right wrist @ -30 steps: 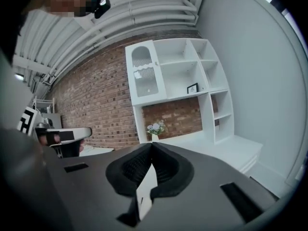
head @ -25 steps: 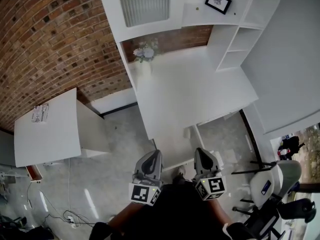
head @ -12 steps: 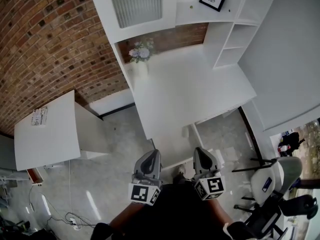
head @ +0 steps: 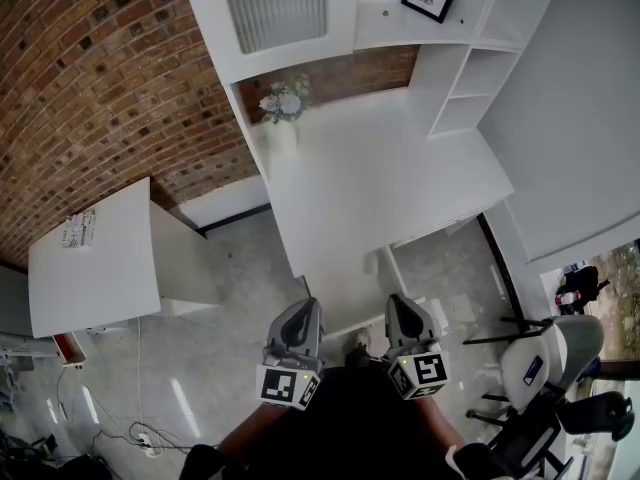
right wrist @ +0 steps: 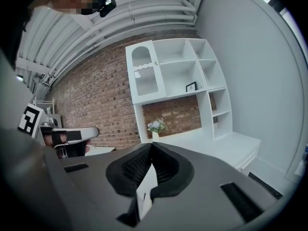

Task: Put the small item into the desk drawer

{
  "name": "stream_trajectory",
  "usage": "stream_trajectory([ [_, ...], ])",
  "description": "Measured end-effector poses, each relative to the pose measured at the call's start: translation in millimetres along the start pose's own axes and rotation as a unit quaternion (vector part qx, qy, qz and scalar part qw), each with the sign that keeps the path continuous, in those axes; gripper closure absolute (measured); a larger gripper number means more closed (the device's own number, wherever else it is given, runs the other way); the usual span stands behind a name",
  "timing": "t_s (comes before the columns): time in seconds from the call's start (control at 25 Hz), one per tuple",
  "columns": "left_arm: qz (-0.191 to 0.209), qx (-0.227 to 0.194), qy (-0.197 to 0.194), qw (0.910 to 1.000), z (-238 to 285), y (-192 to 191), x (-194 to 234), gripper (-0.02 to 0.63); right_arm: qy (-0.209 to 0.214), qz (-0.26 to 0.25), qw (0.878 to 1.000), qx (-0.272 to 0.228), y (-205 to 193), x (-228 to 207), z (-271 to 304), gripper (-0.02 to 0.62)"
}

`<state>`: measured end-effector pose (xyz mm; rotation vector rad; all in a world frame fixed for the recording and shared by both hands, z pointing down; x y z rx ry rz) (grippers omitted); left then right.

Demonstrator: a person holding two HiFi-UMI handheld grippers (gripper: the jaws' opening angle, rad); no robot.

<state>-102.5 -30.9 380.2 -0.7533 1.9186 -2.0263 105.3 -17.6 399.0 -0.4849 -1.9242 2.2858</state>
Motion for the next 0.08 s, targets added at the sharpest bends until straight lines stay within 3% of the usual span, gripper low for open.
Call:
stream_trajectory([
  [0.08, 0.001, 0.001, -0.001, 1.0000, 0.0, 0.1, -1.2, 0.583, 0.000, 0.002, 1.000, 0.000, -0.9, -0.7, -1.1, 0.581],
])
Point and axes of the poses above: the fingertips, and each gripper's own axes: z forward along the fingers, x to its left, y out of its top, the point moved 7 cm from there along -z, backward along the fingers, and after that the axes turned 3 degrees about -x, right-handed, at the moved point
